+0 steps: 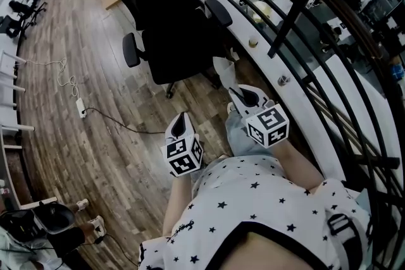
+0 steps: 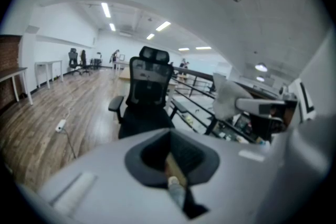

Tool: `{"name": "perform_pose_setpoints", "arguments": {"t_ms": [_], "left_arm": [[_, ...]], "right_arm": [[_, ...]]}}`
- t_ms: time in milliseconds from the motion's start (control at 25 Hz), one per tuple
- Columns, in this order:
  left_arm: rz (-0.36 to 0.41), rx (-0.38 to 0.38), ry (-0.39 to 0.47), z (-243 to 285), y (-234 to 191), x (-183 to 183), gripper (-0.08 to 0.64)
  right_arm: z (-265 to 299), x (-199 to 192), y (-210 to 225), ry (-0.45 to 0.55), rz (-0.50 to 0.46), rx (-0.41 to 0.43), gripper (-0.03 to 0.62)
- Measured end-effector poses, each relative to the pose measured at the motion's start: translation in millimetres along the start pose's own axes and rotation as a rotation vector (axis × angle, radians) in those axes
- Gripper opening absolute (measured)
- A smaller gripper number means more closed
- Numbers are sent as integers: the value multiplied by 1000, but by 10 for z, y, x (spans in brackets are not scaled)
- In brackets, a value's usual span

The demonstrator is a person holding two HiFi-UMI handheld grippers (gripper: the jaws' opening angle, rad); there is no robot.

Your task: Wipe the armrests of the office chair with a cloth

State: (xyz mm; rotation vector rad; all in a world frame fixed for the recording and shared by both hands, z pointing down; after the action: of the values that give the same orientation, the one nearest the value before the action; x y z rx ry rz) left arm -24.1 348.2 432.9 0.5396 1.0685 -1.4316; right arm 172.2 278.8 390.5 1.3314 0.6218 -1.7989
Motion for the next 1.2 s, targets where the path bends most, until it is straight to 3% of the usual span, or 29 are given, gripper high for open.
{"name": "perform_pose_setpoints", "arguments": {"t_ms": [1200], "left_arm": [[-46,57,17,1736,62,1231,6]], "right_arm": [[1518,845,1367,-12,-73,123,29]]}}
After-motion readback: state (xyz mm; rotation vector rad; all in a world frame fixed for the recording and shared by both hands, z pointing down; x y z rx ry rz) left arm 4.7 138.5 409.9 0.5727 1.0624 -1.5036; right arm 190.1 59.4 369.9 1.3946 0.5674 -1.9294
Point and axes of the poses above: the fingertips, and each gripper's own axes: z forward along the fingers, y to its right, x out of its top, the point moved 6 cm from there along -z, backward along the fingers, and after that the axes turned 10 degrees about -x, right-handed, at the moved point
